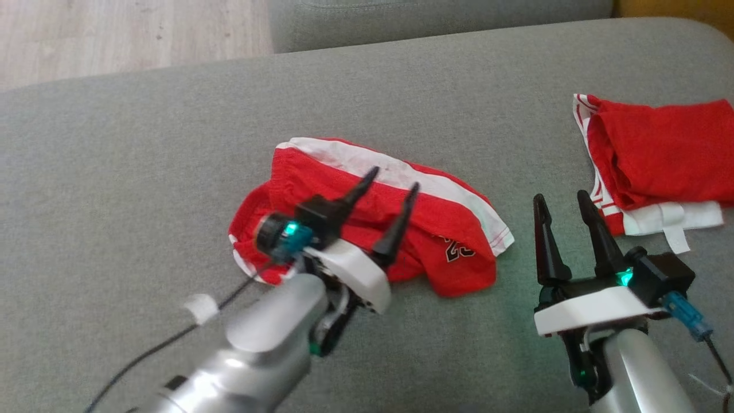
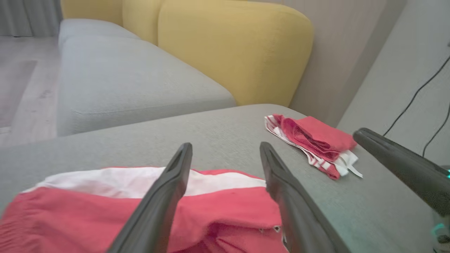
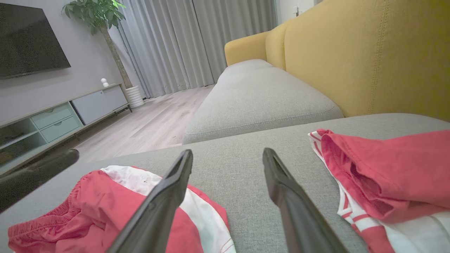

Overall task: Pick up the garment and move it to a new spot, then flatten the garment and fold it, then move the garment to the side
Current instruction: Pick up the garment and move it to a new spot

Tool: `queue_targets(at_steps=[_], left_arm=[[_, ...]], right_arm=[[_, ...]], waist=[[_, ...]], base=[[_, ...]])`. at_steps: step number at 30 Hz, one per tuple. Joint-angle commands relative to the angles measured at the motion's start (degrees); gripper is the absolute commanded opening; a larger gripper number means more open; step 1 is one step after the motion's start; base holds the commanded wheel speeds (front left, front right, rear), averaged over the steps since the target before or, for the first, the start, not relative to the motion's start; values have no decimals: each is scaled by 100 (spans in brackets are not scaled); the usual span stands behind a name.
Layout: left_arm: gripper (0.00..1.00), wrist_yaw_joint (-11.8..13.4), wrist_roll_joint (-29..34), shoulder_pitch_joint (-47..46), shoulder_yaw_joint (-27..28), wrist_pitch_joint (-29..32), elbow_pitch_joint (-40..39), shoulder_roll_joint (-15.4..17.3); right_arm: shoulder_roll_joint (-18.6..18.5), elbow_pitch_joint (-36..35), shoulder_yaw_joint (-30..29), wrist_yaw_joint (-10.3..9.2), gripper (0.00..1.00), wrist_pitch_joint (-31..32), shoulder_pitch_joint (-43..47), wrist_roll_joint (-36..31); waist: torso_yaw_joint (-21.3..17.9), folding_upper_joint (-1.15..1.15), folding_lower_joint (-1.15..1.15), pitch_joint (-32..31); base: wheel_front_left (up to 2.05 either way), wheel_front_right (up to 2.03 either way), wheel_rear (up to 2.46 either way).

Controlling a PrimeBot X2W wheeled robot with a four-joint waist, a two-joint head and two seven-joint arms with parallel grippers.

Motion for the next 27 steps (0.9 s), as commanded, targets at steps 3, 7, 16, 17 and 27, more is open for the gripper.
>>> queue_targets(at_steps=[3, 7, 16, 17, 27], left_arm=[[100, 115, 12, -323, 433, -147, -227, 404], [100, 251, 92, -245, 763, -215, -470, 900], [100, 689, 708, 864, 2009, -245, -1518, 1810], [100, 697, 739, 1062, 2145, -245, -1587, 1844], [100, 533, 1320, 2486, 3371, -246, -2048, 1394]], right_arm=[[-6, -154, 69, 39, 100, -62, -79, -24], [-6, -180, -4, 39, 100, -62, -48, -52], [-6, -236, -100, 39, 100, -62, 3, -85], [-6, -241, -103, 39, 100, -62, 5, -90], [-6, -269, -178, 39, 100, -62, 73, -154]], waist=[[87, 0, 0, -57], [179, 0, 0, -78], [299, 0, 0, -81], [305, 0, 0, -83], [406, 0, 0, -146]], base=[[0, 0, 0], [0, 0, 0], [0, 0, 0], [0, 0, 0], [0, 0, 0]])
